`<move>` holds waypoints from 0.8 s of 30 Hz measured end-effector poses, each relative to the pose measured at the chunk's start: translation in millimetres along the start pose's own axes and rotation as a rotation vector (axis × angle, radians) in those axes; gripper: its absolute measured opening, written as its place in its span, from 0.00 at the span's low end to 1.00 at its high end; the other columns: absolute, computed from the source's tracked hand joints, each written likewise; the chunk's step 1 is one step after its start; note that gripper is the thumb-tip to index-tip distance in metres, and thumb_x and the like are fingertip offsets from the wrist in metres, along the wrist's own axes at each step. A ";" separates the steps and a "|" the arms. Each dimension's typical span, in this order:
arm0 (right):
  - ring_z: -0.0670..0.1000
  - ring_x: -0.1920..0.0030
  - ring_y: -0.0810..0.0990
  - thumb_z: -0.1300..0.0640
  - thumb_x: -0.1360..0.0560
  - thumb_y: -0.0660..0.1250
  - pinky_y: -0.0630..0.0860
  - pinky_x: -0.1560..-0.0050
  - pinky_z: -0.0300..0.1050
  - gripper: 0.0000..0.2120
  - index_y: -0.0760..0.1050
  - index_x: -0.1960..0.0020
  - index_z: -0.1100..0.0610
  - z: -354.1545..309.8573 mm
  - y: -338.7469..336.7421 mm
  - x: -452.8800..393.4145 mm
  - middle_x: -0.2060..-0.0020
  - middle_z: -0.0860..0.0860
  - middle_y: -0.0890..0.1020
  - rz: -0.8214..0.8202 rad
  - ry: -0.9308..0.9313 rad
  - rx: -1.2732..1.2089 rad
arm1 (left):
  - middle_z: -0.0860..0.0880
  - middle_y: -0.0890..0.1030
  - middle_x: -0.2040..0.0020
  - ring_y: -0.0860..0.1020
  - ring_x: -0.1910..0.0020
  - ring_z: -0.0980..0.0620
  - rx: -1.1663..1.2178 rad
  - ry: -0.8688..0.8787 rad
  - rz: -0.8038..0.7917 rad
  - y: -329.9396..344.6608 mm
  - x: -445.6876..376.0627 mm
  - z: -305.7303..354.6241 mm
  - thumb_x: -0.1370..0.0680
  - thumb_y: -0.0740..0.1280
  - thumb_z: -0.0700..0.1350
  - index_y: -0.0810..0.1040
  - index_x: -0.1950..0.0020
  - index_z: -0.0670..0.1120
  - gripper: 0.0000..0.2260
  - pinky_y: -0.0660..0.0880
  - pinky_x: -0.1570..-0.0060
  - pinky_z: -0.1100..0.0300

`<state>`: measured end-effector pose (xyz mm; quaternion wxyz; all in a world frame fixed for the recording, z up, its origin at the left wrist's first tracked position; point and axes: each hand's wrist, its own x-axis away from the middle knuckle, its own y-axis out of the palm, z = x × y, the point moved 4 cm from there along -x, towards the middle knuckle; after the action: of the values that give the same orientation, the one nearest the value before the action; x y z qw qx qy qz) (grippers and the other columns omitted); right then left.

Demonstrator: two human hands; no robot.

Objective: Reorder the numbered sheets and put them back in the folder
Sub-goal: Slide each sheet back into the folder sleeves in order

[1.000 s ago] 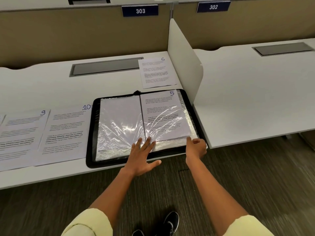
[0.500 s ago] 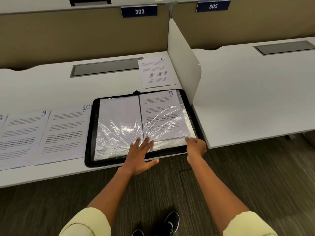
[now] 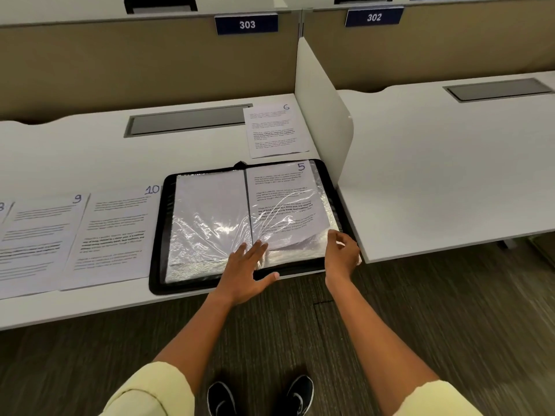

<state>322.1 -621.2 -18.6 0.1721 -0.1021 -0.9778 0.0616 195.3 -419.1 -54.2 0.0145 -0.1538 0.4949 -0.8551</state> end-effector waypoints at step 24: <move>0.41 0.53 0.79 0.58 0.24 0.71 0.72 0.48 0.30 0.02 0.82 0.52 0.57 -41.1 151.0 169.6 0.56 0.47 0.83 -0.540 -0.765 0.217 | 0.42 0.85 0.54 0.84 0.58 0.44 1.147 -0.305 0.330 -159.1 17.1 -52.2 0.24 0.65 0.65 0.81 0.46 0.40 0.28 0.80 0.65 0.56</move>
<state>207.4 -433.5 51.2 -0.1804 0.2039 -0.9505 0.1496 184.8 -297.0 61.3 0.2975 -0.1635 -0.0342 -0.9400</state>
